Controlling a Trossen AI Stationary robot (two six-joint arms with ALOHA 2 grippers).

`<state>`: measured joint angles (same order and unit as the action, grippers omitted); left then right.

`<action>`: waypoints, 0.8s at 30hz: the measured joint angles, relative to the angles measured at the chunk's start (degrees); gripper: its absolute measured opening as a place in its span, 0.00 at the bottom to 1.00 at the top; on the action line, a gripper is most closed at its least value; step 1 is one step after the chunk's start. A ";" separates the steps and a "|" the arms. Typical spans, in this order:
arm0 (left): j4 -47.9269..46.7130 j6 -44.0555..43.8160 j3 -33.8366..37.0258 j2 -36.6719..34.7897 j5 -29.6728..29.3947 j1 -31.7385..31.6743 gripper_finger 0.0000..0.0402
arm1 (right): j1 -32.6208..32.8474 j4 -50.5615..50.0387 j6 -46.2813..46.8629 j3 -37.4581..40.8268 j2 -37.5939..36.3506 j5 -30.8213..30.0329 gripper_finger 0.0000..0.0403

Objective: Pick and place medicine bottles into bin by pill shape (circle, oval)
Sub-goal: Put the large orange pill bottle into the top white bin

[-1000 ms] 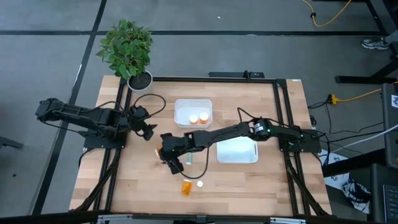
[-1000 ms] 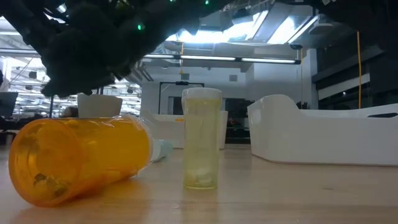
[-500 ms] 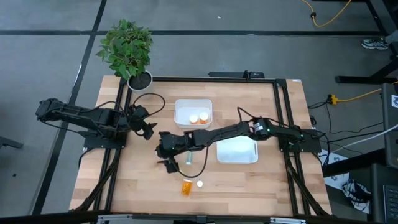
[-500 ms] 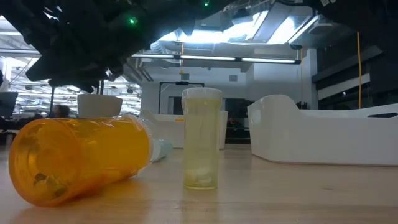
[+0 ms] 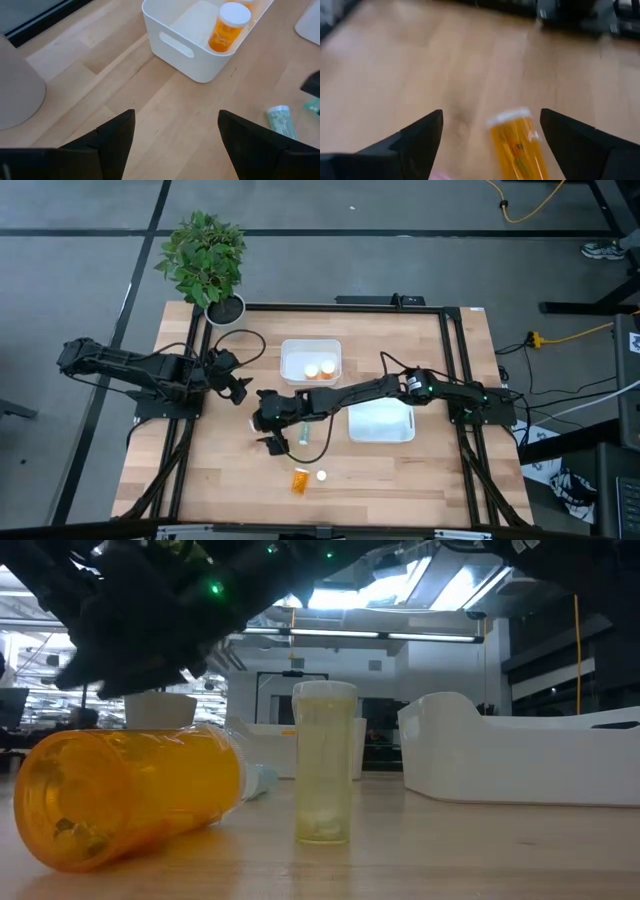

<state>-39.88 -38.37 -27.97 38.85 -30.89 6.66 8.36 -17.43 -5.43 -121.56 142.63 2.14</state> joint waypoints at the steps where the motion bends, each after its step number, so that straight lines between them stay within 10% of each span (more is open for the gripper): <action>1: 0.00 -0.01 0.00 0.00 0.00 0.00 0.69 | 0.00 -1.34 -0.59 0.00 0.00 -1.13 0.83; 24: 0.61 -0.07 0.00 0.02 0.04 0.02 0.69 | -2.10 -0.55 -1.97 -0.03 2.81 -0.13 0.82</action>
<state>-39.27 -38.44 -27.97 38.87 -30.85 6.68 6.26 -17.97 -7.40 -121.59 145.44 2.01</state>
